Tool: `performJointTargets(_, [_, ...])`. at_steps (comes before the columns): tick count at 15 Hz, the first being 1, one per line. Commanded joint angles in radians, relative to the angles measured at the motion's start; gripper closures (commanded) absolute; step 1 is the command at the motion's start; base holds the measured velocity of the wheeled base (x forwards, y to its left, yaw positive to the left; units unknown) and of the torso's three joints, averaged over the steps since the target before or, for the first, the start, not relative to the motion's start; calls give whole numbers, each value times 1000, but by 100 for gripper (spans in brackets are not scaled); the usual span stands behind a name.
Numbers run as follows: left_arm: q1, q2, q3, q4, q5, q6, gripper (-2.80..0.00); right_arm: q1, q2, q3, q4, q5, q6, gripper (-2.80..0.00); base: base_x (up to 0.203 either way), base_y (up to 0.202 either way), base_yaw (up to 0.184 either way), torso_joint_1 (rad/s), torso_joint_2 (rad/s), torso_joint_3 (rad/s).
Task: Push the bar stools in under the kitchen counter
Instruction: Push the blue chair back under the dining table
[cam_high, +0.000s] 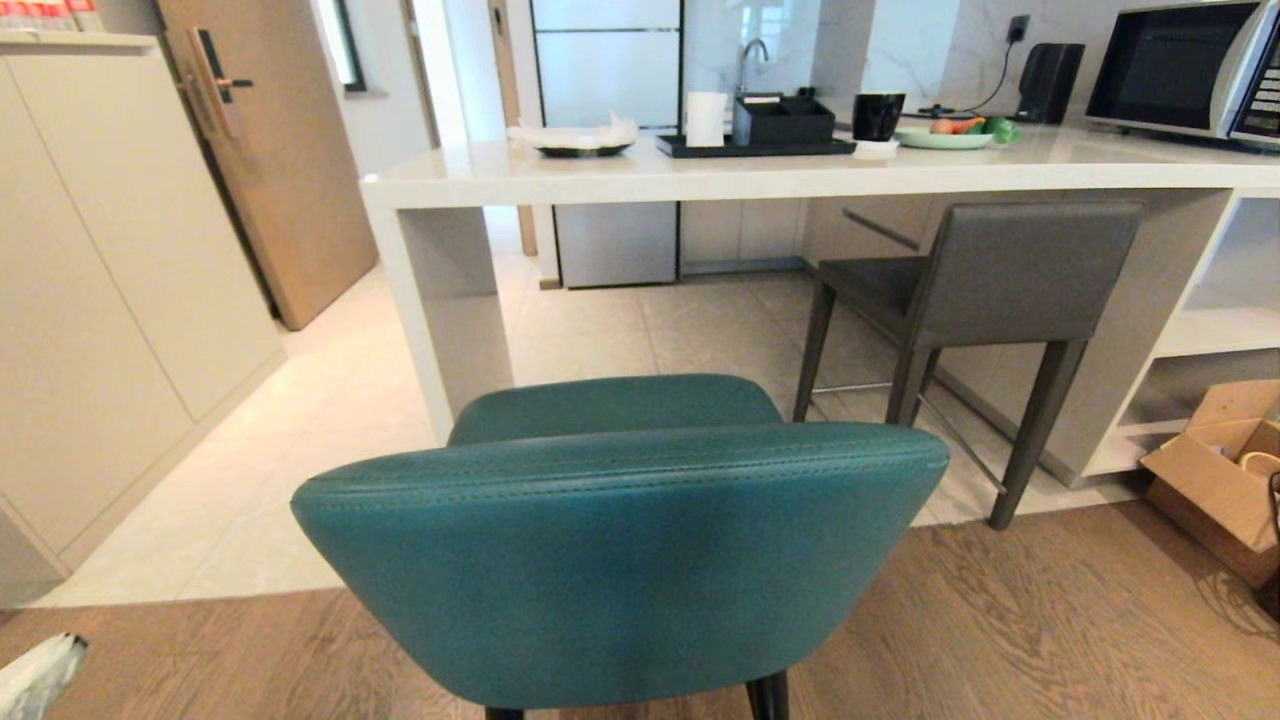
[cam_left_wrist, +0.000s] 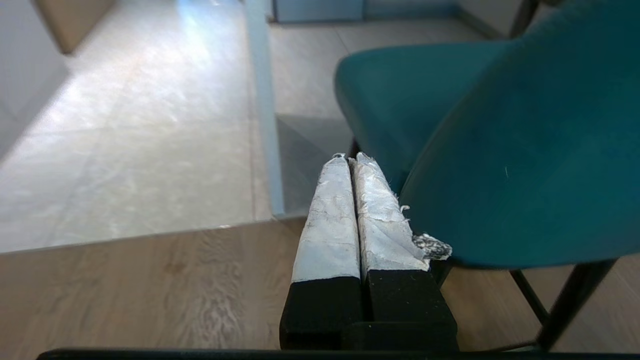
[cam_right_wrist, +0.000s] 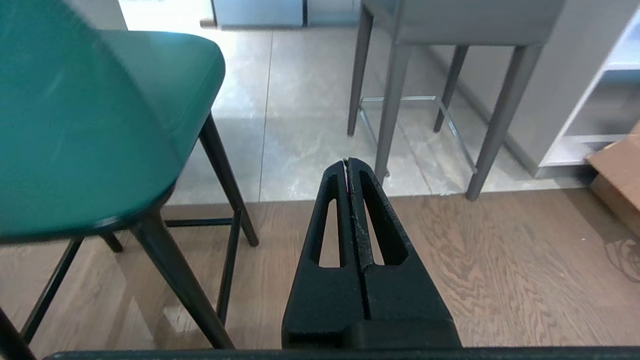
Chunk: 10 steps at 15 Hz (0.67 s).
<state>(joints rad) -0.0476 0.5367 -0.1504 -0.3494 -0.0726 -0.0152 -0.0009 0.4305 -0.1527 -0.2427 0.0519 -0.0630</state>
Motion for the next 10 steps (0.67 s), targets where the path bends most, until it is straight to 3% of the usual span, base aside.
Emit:
performJointTargets(1, [-28,404,10,-260,-2,-6,0,2,389,-11,-188,8,-17,0,0,0,0,0,0,0])
performJointTargets(6, [-79,983,53,-912,1,-17,0,67,910,-80,-610,0,-55,0,0,0,0,0,0,0])
performJointTargets(8, [-96,1104,78,-1154,9,-19,0,221,1027,-109,-755,-59,-58,0,0,0,0,0,0,0])
performJointTargets(10, [-112,1107,105,-1181,14,-21,0,367,1089,-145,-852,-129,-61,0,0,0,0,0,0,0])
